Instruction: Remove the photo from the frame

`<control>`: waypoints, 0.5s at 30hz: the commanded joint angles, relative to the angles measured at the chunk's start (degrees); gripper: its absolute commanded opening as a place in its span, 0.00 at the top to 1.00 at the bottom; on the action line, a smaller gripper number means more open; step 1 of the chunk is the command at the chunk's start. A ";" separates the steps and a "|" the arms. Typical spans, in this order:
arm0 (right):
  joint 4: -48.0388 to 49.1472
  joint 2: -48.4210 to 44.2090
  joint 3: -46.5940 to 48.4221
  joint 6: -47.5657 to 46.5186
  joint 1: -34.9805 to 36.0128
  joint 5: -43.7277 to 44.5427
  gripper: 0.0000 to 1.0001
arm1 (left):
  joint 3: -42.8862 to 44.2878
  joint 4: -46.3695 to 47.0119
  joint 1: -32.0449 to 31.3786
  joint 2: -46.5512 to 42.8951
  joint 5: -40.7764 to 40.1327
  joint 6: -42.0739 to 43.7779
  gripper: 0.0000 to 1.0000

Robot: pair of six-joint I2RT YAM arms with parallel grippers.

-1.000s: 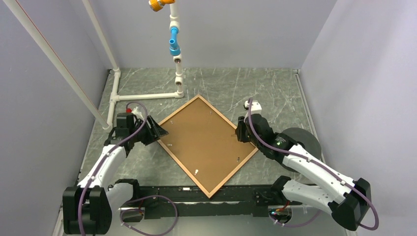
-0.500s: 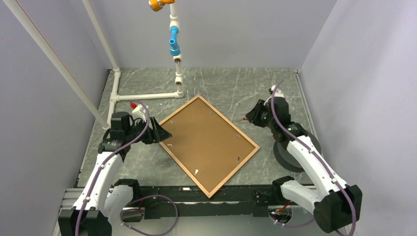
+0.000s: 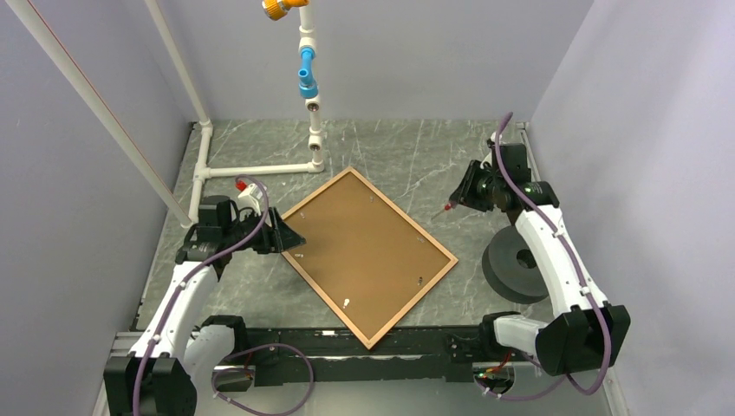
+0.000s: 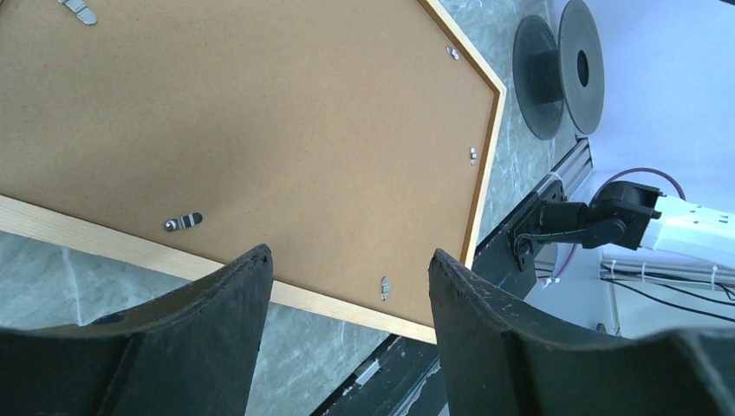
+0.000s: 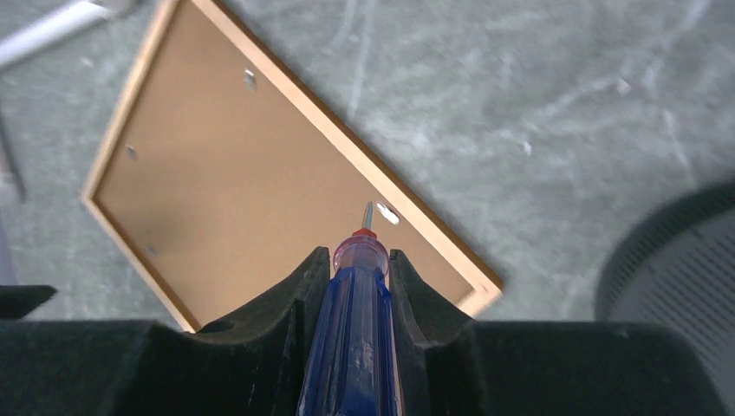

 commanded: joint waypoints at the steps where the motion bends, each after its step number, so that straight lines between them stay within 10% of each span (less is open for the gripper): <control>1: -23.52 0.74 5.60 -5.04 -0.23 6.43 1.00 | 0.53 2.72 -0.12 0.11 3.17 1.74 0.31; 15: -34.38 6.30 5.66 -0.75 5.22 19.58 1.00 | 0.28 3.89 0.60 0.34 5.46 1.41 0.32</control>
